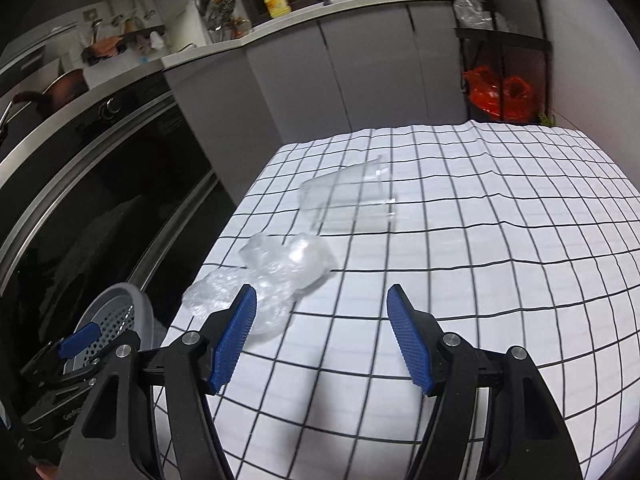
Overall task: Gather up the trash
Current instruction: 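Move both grippers from the basket to the table toward the plastic bags and cup, then grasp the clear plastic bags with the left gripper while the right gripper grasps the cup rim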
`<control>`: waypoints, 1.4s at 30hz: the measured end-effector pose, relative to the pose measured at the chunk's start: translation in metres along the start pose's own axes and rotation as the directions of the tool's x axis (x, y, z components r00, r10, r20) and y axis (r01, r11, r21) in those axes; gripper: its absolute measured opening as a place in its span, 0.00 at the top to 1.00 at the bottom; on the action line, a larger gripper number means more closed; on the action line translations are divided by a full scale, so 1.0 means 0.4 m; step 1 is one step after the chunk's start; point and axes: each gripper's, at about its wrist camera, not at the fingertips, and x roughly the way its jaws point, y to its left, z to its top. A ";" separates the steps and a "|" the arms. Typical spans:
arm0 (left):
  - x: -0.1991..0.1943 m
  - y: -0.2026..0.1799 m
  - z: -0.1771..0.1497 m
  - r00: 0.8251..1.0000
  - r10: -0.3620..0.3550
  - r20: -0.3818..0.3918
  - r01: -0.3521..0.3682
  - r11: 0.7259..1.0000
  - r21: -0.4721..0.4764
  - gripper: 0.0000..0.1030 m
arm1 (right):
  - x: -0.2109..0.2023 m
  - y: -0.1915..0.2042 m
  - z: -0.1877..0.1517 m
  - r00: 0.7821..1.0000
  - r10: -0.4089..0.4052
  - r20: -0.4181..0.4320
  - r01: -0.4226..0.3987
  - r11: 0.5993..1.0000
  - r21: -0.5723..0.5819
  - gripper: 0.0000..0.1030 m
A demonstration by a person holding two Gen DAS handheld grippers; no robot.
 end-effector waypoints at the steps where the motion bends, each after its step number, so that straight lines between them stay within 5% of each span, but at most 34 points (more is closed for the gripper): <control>1: 0.005 -0.014 0.008 1.000 -0.005 0.002 0.005 1.000 0.008 0.18 | -0.002 -0.008 0.004 1.000 -0.005 0.003 0.005 1.000 0.008 0.37; 15: 0.144 -0.212 0.087 0.994 -0.100 -0.038 0.104 0.986 0.134 0.14 | -0.011 -0.113 0.051 0.997 -0.063 0.035 0.059 0.992 0.113 0.37; 22: 0.223 -0.233 0.072 0.990 -0.101 -0.097 0.114 0.983 0.147 0.15 | 0.012 -0.148 0.050 0.997 -0.073 0.007 0.071 0.985 0.156 0.37; 32: 0.260 -0.214 0.081 0.979 -0.135 -0.155 0.154 0.981 0.117 0.81 | 0.071 -0.114 0.036 0.995 -0.093 -0.036 0.096 0.992 0.079 0.37; 42: 0.200 -0.152 0.101 0.992 -0.084 -0.094 0.096 0.987 0.131 0.86 | 0.148 -0.146 0.092 0.998 -0.027 -0.052 0.030 0.998 0.055 0.37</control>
